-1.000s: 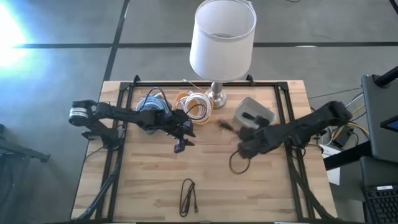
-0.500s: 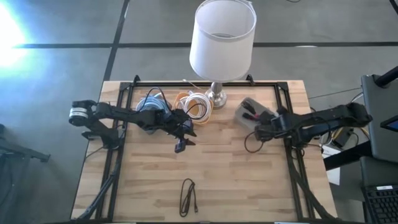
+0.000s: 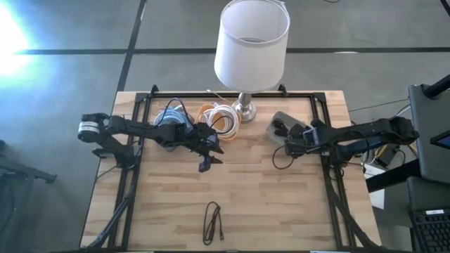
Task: Sort HDMI cables
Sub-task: Put the top black HDMI cable into the gray bin, then put the black HDMI cable into the gray bin
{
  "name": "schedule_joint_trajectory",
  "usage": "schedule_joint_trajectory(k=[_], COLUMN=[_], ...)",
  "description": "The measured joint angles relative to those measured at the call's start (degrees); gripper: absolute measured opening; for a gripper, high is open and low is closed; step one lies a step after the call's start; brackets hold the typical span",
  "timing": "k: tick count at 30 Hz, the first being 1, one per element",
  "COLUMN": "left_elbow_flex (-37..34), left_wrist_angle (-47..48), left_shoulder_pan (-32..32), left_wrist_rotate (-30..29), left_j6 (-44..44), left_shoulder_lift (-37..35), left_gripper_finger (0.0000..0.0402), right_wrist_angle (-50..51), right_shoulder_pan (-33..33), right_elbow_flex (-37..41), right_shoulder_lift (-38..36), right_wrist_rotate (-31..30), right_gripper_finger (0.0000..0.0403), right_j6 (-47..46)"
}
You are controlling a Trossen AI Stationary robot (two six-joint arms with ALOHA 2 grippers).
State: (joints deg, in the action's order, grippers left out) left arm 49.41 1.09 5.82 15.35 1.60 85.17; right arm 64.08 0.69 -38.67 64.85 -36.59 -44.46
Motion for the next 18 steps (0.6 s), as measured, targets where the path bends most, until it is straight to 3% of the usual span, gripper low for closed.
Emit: schedule_joint_trajectory(k=[10,18], left_elbow_flex=[0.0,0.0], left_wrist_angle=[-0.2,0.1], left_shoulder_pan=[-1.1,-7.3], left_wrist_rotate=[1.4,2.9], left_j6=[2.0,8.8], left_shoulder_lift=[0.0,0.0], left_gripper_finger=[0.0218,0.0218], right_wrist_angle=[-1.1,-14.7], right_shoulder_pan=[0.0,0.0], right_elbow_flex=[-5.5,-6.8], right_shoulder_lift=[0.6,0.6], right_wrist_rotate=[-2.2,-2.2], right_gripper_finger=[0.0132,0.0129], right_j6=[1.2,1.7])
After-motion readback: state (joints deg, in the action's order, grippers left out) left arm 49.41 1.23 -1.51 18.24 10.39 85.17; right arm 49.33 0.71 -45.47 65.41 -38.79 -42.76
